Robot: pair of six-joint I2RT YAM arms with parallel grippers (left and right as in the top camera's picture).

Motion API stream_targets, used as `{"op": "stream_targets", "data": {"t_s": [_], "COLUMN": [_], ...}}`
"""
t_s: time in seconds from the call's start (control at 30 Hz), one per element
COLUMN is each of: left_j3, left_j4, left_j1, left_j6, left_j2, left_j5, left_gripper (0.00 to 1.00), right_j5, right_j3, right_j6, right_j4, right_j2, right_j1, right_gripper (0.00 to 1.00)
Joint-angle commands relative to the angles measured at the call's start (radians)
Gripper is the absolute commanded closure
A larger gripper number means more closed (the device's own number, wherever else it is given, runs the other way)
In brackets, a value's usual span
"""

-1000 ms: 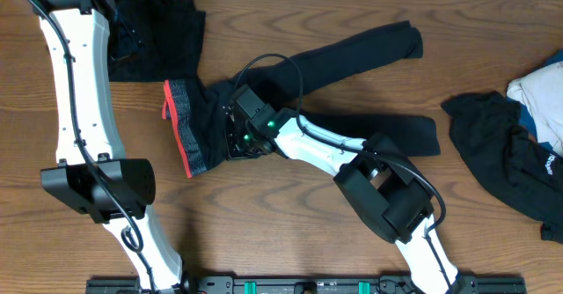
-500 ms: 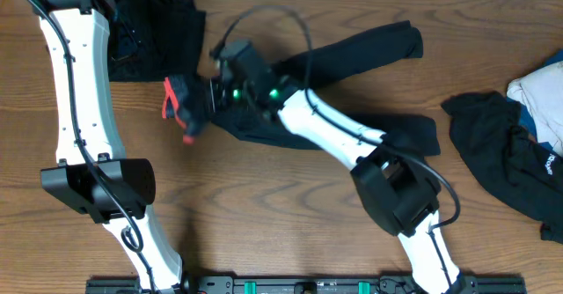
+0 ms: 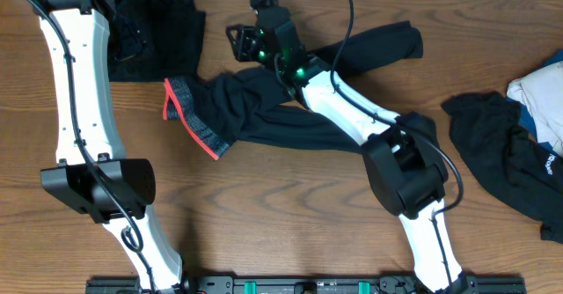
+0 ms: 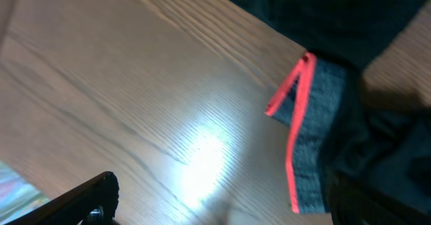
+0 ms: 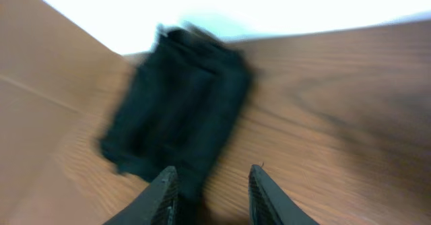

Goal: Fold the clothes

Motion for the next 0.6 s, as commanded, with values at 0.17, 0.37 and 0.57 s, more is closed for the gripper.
{"op": "stream_targets", "data": {"t_s": [0.17, 0.37, 0.57], "left_j3": [0.005, 0.005, 0.004], "left_j4": [-0.067, -0.017, 0.016], "left_j1": [0.005, 0.005, 0.006], "left_j6": [0.040, 0.039, 0.038], "left_j2": [-0.006, -0.006, -0.006], "left_j5": [0.078, 0.044, 0.045], "left_gripper": [0.02, 0.02, 0.02], "right_j5": [-0.263, -0.280, -0.287], "right_j3": [0.014, 0.014, 0.011], "right_j6": [-0.050, -0.070, -0.124], "right_j4": [-0.157, -0.469, -0.731], "right_j2": [-0.043, -0.182, -0.214], "right_j1": [-0.124, -0.125, -0.026], "right_gripper": [0.37, 0.31, 0.22]}}
